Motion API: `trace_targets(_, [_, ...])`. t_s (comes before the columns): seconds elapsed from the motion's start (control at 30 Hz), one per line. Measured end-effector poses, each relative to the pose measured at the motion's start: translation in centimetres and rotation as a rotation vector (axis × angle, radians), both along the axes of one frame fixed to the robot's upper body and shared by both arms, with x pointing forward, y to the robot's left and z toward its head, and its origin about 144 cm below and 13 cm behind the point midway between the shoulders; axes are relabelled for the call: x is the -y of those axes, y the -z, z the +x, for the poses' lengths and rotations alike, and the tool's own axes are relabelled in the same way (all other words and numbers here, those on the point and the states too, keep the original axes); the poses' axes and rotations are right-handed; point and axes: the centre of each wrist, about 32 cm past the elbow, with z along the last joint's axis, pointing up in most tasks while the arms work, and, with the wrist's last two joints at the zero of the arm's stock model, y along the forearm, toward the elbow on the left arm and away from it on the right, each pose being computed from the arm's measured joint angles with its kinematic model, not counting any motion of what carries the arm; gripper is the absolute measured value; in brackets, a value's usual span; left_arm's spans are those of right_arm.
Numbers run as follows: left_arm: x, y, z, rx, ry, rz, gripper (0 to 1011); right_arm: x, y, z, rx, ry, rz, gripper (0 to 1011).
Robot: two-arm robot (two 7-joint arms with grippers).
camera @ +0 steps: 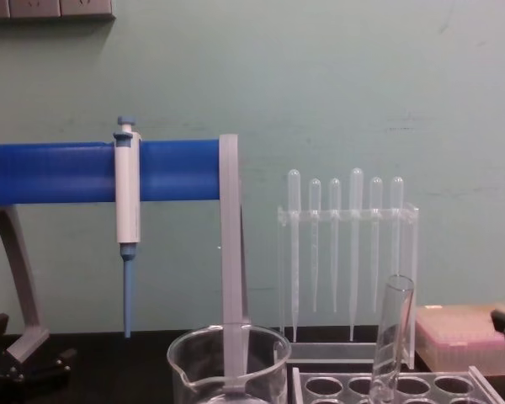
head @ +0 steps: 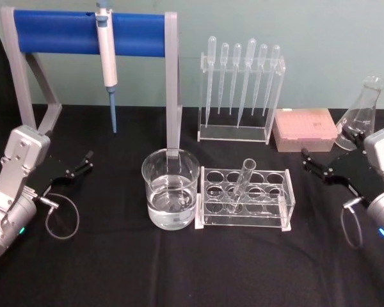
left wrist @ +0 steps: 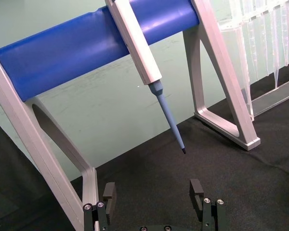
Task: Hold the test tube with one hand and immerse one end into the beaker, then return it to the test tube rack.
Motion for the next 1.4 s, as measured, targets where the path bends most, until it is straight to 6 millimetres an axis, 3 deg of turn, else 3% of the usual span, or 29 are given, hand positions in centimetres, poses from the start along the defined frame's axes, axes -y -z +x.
trace_targets(0.33, [0.0,0.0,0.0,0.0,0.0,0.0,1000,1.0,-2.8,-3.8,0.023,-0.123,0.058,1003])
trace_targets(0.6, [0.0,0.0,0.0,0.0,0.0,0.0,1000,0.9,-2.4,-7.6,-0.05,-0.255,0.086,1003])
trace_targets(0.8, [0.0,0.0,0.0,0.0,0.0,0.0,1000,0.2,-1.8,-9.1,-0.082,-0.329,0.107,1003])
trace_targets(1.1, [0.0,0.0,0.0,0.0,0.0,0.0,1000,-2.0,-1.1,-8.7,-0.112,-0.393,0.161,1003])
trace_targets(1.4, [0.0,0.0,0.0,0.0,0.0,0.0,1000,-4.1,-0.9,-6.6,-0.13,-0.406,0.203,1002])
